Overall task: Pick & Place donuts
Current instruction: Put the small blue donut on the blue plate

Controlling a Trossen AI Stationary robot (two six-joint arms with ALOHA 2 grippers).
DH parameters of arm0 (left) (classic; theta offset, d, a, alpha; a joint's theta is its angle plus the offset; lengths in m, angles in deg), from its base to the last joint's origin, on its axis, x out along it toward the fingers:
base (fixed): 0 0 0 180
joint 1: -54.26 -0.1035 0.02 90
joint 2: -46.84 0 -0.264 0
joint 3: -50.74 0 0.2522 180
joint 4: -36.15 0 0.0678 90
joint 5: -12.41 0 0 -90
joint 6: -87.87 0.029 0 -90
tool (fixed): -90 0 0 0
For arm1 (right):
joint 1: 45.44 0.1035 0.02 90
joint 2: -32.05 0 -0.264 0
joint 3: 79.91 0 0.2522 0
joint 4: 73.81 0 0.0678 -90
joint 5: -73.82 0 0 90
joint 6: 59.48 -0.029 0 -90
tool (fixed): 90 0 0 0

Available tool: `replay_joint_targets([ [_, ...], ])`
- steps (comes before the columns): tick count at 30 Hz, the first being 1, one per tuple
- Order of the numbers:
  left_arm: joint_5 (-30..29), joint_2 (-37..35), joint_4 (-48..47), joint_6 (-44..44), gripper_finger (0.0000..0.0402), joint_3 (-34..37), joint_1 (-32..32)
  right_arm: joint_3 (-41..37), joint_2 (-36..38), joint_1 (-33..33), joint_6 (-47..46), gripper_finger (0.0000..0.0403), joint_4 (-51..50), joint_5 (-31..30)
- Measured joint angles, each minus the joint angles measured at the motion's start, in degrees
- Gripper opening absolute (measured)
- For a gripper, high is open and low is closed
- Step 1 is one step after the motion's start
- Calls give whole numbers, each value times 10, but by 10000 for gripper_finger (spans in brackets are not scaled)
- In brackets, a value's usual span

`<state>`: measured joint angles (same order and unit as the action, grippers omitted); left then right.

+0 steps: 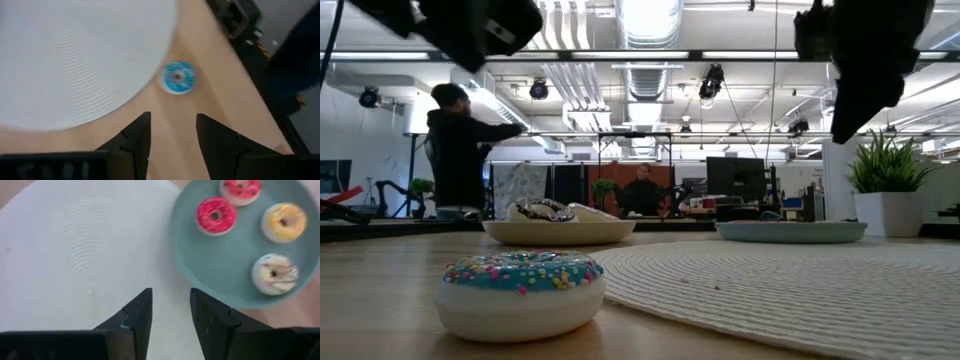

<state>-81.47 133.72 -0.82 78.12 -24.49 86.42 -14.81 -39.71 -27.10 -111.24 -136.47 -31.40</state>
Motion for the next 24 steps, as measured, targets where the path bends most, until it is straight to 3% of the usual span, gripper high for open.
replay_joint_targets([
  [6, -9, 89, 61, 14, 131, -23, 61, 1, -4, 63, -69, 122, 9, -13],
  [13, -93, 203, 56, 47, 131, -90, 80, 1, -9, 114, -139, 122, 14, -30],
  [24, -106, 261, 61, 63, 119, -135, 77, 0, -9, 132, -169, 123, 14, -30],
])
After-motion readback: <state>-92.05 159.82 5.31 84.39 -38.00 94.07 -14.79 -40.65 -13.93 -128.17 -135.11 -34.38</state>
